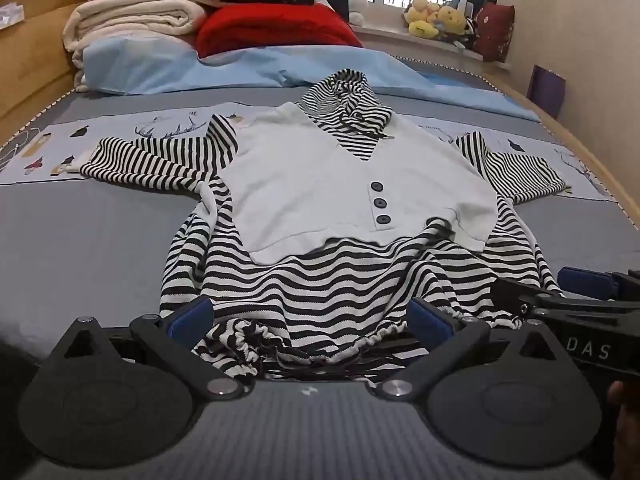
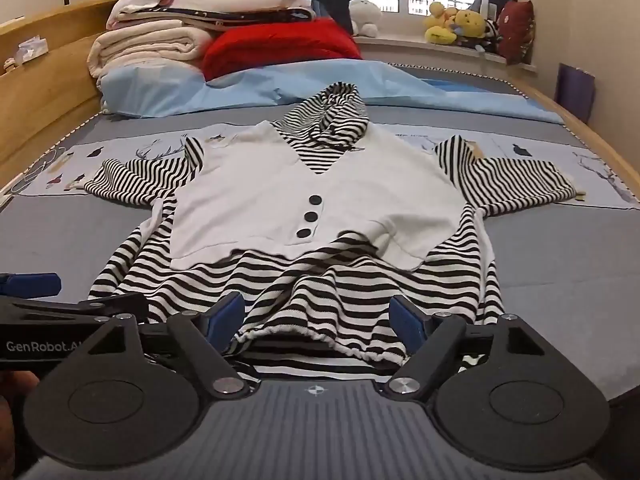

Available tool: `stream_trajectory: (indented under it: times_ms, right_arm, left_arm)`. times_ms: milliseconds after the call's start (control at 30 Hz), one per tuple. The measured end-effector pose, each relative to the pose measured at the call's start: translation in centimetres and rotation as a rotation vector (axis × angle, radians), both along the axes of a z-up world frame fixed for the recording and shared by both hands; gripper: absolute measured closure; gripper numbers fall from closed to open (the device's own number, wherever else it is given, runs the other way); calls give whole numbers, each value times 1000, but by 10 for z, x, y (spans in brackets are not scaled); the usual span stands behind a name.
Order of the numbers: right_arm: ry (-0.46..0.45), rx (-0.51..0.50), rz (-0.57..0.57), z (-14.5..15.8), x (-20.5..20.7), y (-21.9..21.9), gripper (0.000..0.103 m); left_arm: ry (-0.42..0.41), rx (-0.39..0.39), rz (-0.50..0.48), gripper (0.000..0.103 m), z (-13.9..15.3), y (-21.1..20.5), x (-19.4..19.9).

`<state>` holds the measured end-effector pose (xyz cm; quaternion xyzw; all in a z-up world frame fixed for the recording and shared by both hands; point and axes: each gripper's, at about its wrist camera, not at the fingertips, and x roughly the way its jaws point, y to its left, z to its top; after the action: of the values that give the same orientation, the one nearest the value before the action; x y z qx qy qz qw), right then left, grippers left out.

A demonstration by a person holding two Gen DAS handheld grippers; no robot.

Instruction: Fold small clothes

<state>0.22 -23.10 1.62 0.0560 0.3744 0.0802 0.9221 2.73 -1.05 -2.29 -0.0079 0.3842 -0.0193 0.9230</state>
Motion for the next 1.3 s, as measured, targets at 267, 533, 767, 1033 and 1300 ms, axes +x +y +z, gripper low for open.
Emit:
stream_trajectory:
  times_ms: [267,533,767,1033,1300]
  right_arm:
    - [13,-8,4,0,3,3,24]
    - [16,-11,4,-1,2,3,26]
    - [17,-11,3,-1,2,3,26]
    - [16,-13,2,0,2,3,26]
    - [23,-19,8,-1,3,1,26]
  left_arm:
    - [12,-4,2,1,-2,1,2]
    - [21,-5,-1,1,-3,0,3]
    - [25,-7,-1,1,-3,0,3]
    - [26,-7,0,1,-3,0,3]
    - [25,-10,1,1,-3,-1,3]
